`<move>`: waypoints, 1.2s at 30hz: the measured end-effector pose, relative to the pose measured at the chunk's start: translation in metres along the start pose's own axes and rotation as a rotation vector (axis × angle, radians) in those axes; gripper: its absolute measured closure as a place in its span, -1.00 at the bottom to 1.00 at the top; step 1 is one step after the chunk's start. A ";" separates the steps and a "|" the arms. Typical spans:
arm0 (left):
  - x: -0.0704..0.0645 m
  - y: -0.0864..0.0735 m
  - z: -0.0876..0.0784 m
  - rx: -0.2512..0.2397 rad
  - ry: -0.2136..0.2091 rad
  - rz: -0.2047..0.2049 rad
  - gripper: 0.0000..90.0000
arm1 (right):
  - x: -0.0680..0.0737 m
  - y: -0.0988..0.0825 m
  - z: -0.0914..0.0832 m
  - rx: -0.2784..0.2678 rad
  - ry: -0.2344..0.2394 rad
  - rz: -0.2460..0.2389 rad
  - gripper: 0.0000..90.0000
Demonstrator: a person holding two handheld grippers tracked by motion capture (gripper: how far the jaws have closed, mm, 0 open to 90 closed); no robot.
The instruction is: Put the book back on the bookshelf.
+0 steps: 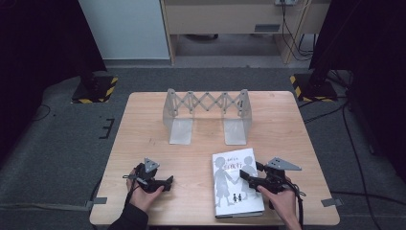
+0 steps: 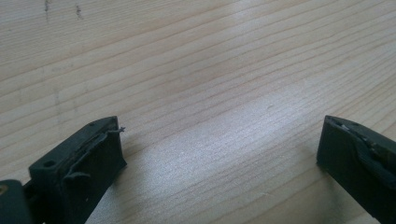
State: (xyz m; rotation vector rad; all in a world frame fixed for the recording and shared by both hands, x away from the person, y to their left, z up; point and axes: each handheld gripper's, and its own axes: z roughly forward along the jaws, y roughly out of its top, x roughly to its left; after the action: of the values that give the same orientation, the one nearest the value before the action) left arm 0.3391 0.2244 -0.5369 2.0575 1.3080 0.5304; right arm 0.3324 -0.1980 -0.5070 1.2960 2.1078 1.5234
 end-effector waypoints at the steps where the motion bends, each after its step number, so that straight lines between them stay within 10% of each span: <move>1: 0.000 0.000 0.000 0.000 0.000 0.001 -1.00 | 0.000 0.001 0.000 -0.001 0.003 0.004 -0.40; 23: 0.001 0.001 0.001 -0.004 -0.004 0.001 -1.00 | 0.007 0.003 0.014 0.027 0.088 0.062 -0.37; 36: 0.003 0.003 -0.008 -0.077 -0.057 -0.012 -0.56 | 0.004 0.002 0.022 0.087 0.097 0.100 -0.14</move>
State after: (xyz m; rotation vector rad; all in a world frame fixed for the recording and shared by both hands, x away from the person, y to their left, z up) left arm 0.3370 0.2289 -0.5290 1.9866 1.2476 0.5055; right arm 0.3447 -0.1807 -0.5140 1.4034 2.2232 1.5798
